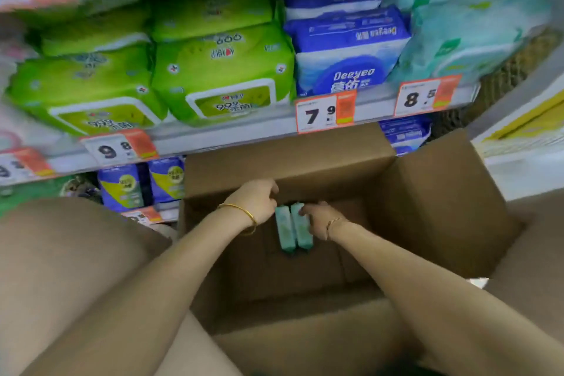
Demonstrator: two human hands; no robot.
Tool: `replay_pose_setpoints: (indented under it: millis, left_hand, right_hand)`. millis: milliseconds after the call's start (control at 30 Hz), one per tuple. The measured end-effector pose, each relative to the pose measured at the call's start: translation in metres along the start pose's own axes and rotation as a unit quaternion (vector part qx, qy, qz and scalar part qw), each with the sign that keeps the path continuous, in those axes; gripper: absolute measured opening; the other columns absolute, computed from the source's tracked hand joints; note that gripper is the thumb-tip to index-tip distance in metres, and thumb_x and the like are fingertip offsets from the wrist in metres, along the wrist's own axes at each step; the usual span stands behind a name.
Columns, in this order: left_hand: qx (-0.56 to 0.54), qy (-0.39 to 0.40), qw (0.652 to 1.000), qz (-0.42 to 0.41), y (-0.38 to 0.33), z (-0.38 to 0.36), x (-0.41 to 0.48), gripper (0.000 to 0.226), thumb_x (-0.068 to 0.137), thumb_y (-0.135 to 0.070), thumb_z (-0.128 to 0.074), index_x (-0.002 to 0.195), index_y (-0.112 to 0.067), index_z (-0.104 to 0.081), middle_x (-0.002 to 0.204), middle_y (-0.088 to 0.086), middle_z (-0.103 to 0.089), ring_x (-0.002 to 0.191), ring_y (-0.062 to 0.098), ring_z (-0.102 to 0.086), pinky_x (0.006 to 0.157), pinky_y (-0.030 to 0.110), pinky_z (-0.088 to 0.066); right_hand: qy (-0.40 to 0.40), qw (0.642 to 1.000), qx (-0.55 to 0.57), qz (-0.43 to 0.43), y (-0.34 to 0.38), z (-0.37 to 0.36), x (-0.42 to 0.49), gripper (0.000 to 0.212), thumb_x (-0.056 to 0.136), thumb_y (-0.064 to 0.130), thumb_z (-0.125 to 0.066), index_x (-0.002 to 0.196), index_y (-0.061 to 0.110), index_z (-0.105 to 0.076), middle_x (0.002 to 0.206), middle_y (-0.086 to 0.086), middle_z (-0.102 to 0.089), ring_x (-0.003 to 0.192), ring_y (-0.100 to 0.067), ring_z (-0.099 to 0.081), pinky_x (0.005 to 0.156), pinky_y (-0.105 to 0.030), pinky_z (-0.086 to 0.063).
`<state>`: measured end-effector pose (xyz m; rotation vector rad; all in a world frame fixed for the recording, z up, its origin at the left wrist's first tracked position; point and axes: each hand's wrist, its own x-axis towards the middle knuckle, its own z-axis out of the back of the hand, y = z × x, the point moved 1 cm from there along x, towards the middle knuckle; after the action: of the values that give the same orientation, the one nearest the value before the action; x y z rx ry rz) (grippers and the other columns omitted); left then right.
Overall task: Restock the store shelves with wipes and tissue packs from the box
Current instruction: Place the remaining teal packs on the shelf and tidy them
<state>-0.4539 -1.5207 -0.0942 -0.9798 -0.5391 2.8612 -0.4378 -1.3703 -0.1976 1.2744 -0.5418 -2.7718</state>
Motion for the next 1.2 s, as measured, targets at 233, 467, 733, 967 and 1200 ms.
replay_pose_setpoints:
  millis: [233,467,733,967,1200]
  left_hand:
    - [-0.006,0.01,1.0,-0.027,-0.005,-0.002,0.007,0.038,0.094,-0.017,-0.044,0.133,-0.019,-0.047,0.136,0.005,-0.051,0.122,0.02,-0.051,0.103,0.031,-0.042]
    - [-0.034,0.021,0.999,-0.016,-0.003,-0.001,0.007,0.038,0.095,-0.018,-0.044,0.133,-0.019,-0.046,0.136,0.004,-0.051,0.121,0.019,-0.051,0.103,0.03,-0.042]
    - [-0.052,0.03,0.998,-0.009,-0.003,-0.003,0.008,0.037,0.096,-0.018,-0.045,0.133,-0.019,-0.047,0.136,0.003,-0.051,0.12,0.017,-0.053,0.097,0.026,-0.043]
    - [-0.053,0.034,0.998,-0.009,-0.002,-0.006,0.009,0.037,0.096,-0.017,-0.045,0.133,-0.019,-0.046,0.137,0.003,-0.05,0.12,0.017,-0.052,0.099,0.026,-0.043]
    - [-0.006,0.063,0.997,-0.05,-0.009,-0.013,0.008,0.051,0.088,-0.02,-0.059,0.136,-0.022,-0.042,0.14,0.003,-0.044,0.121,0.018,-0.052,0.099,0.028,-0.046]
  right_hand:
    - [0.024,0.996,-0.089,-0.018,-0.004,-0.061,0.026,0.056,0.088,0.015,-0.057,0.138,0.025,-0.034,0.142,-0.016,-0.025,0.122,-0.038,-0.042,0.098,-0.047,-0.045]
    - [-0.007,0.978,-0.206,-0.013,0.003,-0.065,0.033,0.06,0.087,0.015,-0.059,0.139,0.023,-0.031,0.15,-0.028,-0.01,0.119,-0.041,-0.044,0.092,-0.046,-0.046]
    - [-0.059,0.989,0.121,-0.065,-0.035,-0.077,0.044,0.04,0.093,0.015,-0.049,0.131,0.021,-0.037,0.13,-0.012,-0.043,0.106,-0.027,-0.055,0.095,-0.039,-0.05]
    - [-0.017,0.985,0.149,-0.08,-0.026,-0.088,0.055,0.042,0.09,0.026,-0.053,0.131,0.033,-0.05,0.137,-0.01,-0.047,0.124,-0.032,-0.042,0.103,-0.038,-0.043]
    - [0.045,0.953,0.241,-0.176,-0.013,-0.007,0.016,0.042,0.096,0.042,-0.037,0.127,0.017,-0.05,0.118,-0.011,-0.057,0.106,-0.028,-0.055,0.086,-0.036,-0.046]
